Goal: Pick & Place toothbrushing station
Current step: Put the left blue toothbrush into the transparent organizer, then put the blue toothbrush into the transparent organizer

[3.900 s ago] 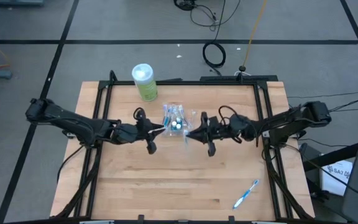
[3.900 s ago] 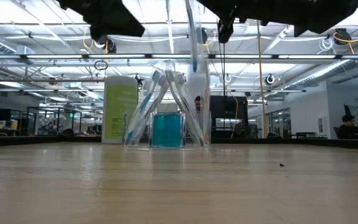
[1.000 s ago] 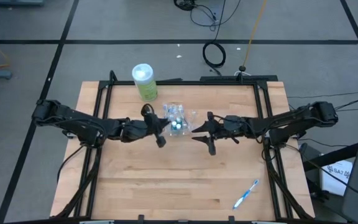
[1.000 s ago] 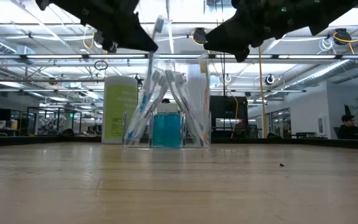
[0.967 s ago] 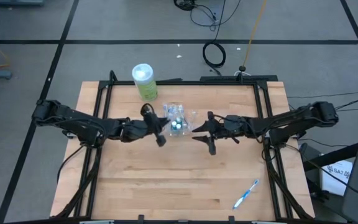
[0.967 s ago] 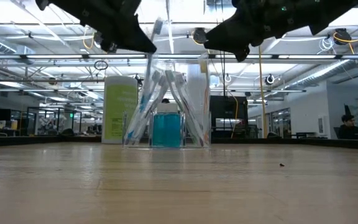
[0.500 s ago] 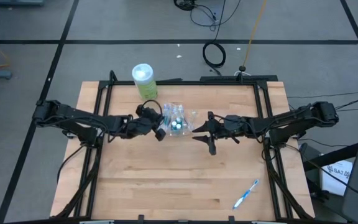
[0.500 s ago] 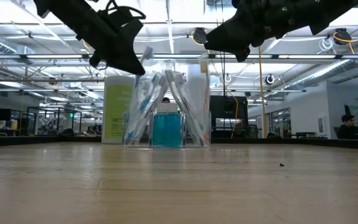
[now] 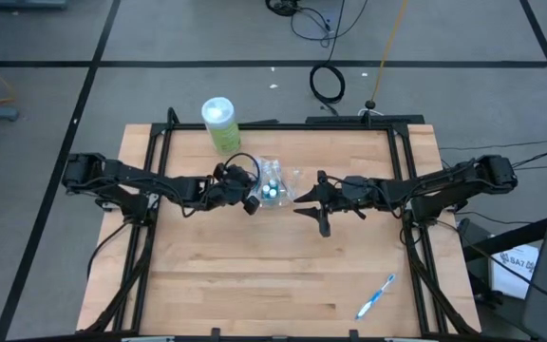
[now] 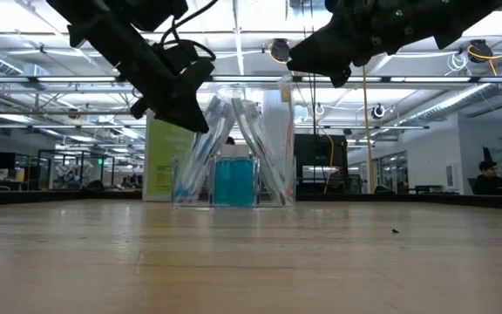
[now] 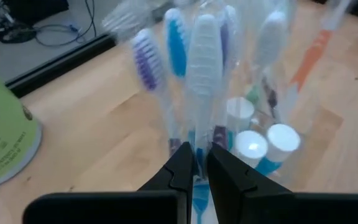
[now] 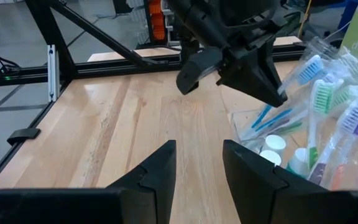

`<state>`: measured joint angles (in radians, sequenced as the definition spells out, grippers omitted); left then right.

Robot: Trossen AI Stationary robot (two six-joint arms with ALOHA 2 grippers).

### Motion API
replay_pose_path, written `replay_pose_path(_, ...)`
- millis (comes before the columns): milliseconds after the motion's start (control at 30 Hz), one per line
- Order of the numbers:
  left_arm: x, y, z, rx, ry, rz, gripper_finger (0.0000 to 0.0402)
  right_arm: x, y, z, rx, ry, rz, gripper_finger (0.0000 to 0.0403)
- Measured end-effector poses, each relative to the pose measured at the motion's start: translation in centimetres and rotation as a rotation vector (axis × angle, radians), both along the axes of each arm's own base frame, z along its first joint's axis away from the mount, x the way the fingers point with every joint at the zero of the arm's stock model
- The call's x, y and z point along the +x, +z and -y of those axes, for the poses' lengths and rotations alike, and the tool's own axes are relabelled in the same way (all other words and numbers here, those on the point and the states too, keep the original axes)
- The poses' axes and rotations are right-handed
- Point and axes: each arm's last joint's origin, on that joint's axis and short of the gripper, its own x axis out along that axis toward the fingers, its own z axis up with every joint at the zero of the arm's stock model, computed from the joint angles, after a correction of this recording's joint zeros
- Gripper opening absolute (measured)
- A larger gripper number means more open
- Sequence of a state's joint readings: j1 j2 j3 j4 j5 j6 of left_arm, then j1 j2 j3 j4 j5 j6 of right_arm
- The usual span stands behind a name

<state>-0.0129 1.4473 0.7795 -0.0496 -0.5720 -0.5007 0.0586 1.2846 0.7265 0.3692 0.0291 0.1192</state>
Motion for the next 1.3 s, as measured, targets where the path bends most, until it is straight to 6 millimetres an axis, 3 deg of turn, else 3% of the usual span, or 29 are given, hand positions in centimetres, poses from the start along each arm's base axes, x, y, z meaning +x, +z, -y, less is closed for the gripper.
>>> replay_pose_path(333,-0.1,-0.1,-0.2,-0.003,0.012,-0.013,0.004,0.0,-0.1,-0.3,0.0,0.013,-0.011,0.0123)
replay_pose_path(667,-0.2,-0.4,-0.1,-0.033,-0.022,-0.041,0.012,-0.1,-0.3,-1.0,-0.041,0.051,-0.03,0.0138)
replay_pose_path(933,-0.5,0.3,0.0,-0.072,-0.064,-0.023,0.0155,-0.7,-1.6,-1.8,0.105,0.055,-0.182,0.0131)
replay_pose_path(1300,-0.9,0.2,0.0,-0.087,-0.049,-0.045,0.0157,-3.5,-4.0,-6.3,0.555,-0.03,-0.584,0.0109)
